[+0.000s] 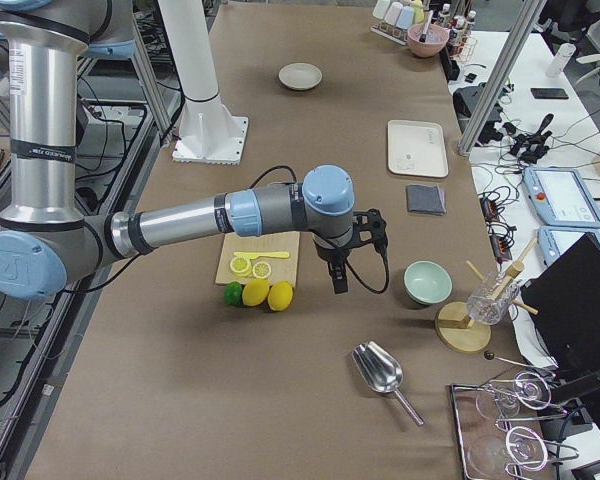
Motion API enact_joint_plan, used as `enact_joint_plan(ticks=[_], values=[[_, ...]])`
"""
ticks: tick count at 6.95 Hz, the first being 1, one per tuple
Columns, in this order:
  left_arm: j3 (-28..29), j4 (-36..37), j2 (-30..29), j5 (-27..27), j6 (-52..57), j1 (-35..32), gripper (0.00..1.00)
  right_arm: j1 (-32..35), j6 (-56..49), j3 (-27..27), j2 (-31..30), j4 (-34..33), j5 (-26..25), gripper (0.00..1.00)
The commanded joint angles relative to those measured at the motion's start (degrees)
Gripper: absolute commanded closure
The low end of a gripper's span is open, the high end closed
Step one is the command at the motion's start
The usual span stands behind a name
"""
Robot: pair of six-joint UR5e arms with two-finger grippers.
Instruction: Place red cherry on plate
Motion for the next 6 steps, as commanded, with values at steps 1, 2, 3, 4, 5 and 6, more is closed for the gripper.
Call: enact_joint_plan(ticks=[1,2,3,4,5,6], values=[[-0.85,-0.55,1.51,-0.43,0.10,-0.41,0.02,0.12,0.16,0.64,0.27,-0.07,-0.85,0.01],[-1.11,-1.43,1.86,-7.65,0.18,-0.33,0.02,0.04,-0.36,1.17,0.01,0.02,-3.21,0.01],[0.45,-5.00,2.04,-13.47,0.01,0.28,0.03,0.03,-0.02,1.34,0.09,-0.07,-3.23,0.01],[1.08,-7.74,1.87,-17.18,-0.51,2.73,0.03,0.03,0.42,1.35,0.70,-0.51,-3.15,0.01],[1.08,-8.81,0.21,-19.57,-3.22,7.27,0.04,0.03,1.90,1.17,0.62,-0.68,-3.23,0.01],[2.04,-11.60,-3.28,-19.85,-7.77,10.97,0.05,0.03,3.31,1.00,0.53,-0.69,-3.23,0.01]])
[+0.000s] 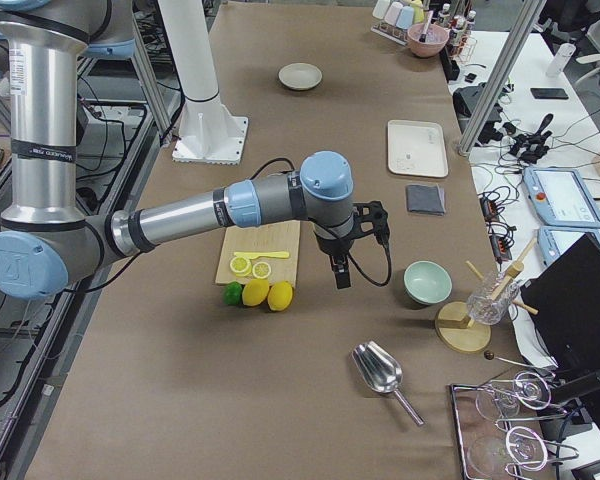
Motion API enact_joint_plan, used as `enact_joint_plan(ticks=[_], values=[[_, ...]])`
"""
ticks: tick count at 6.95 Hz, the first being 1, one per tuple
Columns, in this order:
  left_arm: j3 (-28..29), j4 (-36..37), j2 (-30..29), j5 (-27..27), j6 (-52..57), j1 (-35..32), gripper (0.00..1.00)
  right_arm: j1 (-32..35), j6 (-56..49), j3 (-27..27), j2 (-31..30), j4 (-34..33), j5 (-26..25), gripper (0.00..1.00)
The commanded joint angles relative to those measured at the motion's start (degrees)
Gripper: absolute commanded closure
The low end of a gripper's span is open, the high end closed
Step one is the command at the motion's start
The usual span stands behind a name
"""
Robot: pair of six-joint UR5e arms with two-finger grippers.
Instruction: Place red cherry on plate
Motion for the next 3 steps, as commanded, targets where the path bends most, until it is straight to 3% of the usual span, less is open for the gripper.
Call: enact_joint_plan(ticks=[1,3], values=[[2.66,-9.18,-6.19,-1.51,-11.70,7.68,0.05,0.00,3.31,-0.18,-0.55,-0.11,-0.14,0.01],[6.08,-24.55,-7.19,1.89,-23.96,13.76,0.05,0.09,5.26,-0.35,-0.64,-0.11,-0.31,0.01]])
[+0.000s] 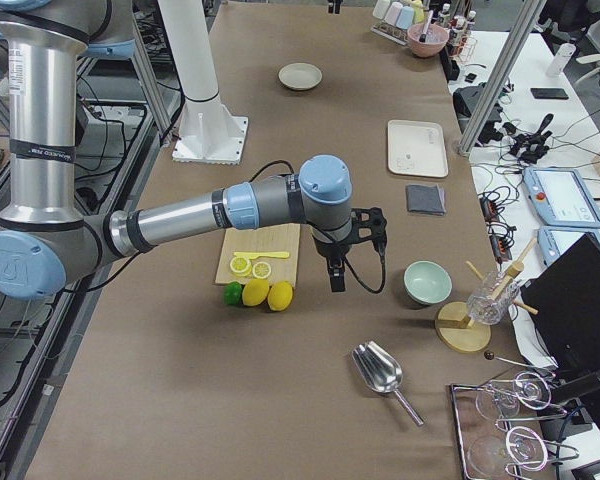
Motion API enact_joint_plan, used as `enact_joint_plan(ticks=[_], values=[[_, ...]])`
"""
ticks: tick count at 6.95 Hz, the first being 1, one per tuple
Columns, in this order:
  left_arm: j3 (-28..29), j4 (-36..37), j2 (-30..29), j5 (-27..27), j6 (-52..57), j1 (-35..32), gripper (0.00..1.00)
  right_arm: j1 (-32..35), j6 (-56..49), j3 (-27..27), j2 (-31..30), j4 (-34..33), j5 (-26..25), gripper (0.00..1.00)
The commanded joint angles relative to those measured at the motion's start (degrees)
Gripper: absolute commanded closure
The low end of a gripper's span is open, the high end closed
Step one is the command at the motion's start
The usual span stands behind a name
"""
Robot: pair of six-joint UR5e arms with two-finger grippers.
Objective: Place red cherry on plate
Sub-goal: 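Move the left gripper down to the rim of the white round plate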
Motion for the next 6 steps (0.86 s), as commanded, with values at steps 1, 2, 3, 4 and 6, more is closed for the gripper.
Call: enact_joint_plan(ticks=[1,2,3,4,6], values=[[5.38,-13.92,-0.64,4.27,-7.78,4.92,0.05,0.04,0.97,-0.25,0.05,0.00,-0.28,0.01],[9.59,-19.98,-0.37,5.25,-8.15,5.90,0.06,-0.05,0.97,-0.34,0.14,0.00,-0.28,0.01],[13.63,-26.30,-0.28,6.91,-9.98,7.21,0.06,-0.05,0.97,-0.43,0.31,0.00,-0.28,0.01],[16.02,-33.33,-0.02,10.06,-14.35,10.53,0.07,-0.05,0.97,-0.34,0.40,0.00,-0.19,0.01],[18.41,-44.69,0.07,14.38,-24.10,16.60,0.07,-0.05,0.97,-0.60,0.31,0.00,-0.19,0.01]])
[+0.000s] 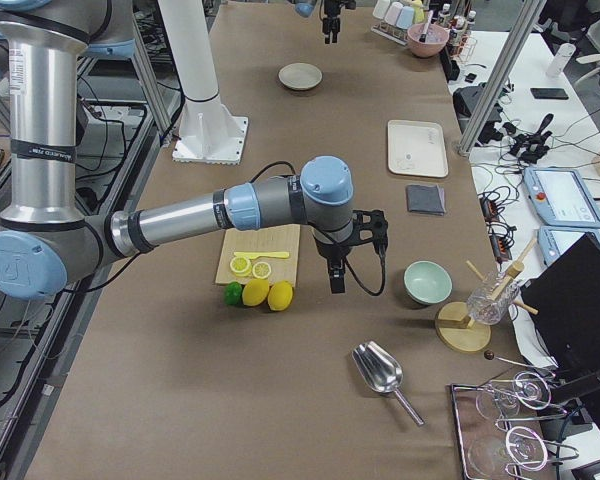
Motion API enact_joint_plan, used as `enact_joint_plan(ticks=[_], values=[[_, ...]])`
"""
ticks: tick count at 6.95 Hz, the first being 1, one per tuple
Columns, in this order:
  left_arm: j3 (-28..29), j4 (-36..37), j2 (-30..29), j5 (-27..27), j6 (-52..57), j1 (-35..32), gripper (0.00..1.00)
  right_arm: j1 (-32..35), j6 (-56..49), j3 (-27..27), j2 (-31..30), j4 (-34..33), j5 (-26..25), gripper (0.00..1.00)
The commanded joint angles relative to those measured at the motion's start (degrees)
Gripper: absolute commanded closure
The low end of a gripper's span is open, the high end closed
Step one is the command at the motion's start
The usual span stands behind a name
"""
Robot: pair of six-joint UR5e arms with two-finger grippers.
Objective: Place red cherry on plate
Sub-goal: 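Move the left gripper down to the rim of the white round plate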
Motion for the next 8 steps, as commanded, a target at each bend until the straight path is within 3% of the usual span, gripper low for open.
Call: enact_joint_plan(ticks=[1,3,8], values=[[1.51,-9.64,0.66,4.71,-8.61,6.07,0.07,0.00,0.00,-0.37,-0.10,0.00,-0.08,0.01],[1.51,-16.66,3.81,9.12,-13.00,11.00,0.07,0.00,0.00,-0.45,-0.10,0.00,0.01,0.01],[1.86,-19.51,6.20,10.78,-13.21,12.68,0.09,0.00,0.09,-0.89,0.16,0.00,0.10,0.01]])
